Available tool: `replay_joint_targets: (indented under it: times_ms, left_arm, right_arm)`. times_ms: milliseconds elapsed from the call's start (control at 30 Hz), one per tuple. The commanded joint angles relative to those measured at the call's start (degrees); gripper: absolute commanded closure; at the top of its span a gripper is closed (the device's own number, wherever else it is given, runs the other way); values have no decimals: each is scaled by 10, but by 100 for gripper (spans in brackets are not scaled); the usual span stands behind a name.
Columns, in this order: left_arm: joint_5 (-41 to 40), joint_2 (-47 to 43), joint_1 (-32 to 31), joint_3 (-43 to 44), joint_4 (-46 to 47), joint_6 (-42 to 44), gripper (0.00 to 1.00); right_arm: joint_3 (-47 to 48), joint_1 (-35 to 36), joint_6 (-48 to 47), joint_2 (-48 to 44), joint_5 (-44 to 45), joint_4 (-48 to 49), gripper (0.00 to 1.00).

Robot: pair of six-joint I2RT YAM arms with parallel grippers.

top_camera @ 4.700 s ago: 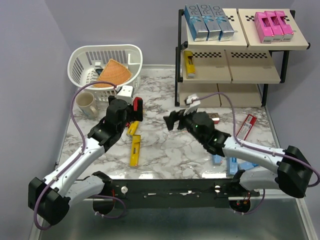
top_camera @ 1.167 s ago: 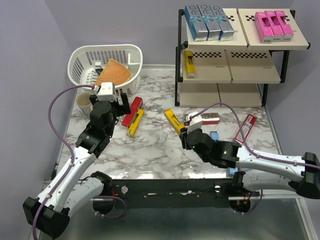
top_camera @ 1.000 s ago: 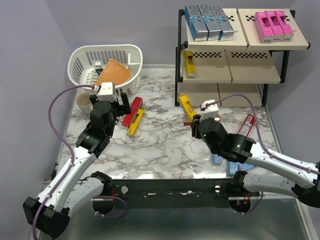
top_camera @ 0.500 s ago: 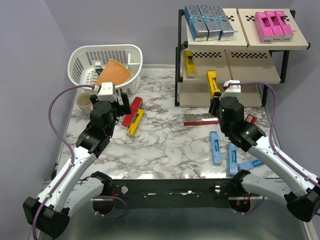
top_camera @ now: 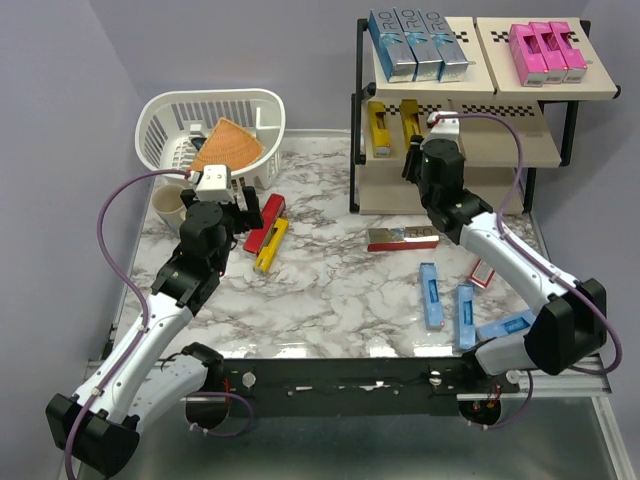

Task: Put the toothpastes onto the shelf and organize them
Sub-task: Place the toothpaste on the shelf.

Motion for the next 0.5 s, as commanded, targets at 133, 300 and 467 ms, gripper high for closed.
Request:
replay_joint_targets:
  times_ms: [133, 300, 467]
  left_arm:
    - [15, -1, 3, 1, 5, -4, 1]
    - [18, 1, 3, 0, 5, -5, 1]
    - [23, 1, 3, 2, 5, -5, 1]
  right_arm:
    - [46, -23, -5, 89, -46, 116, 58]
    - [57, -34, 7, 112, -49, 107, 52]
    - [35, -36, 13, 94, -62, 111, 43]
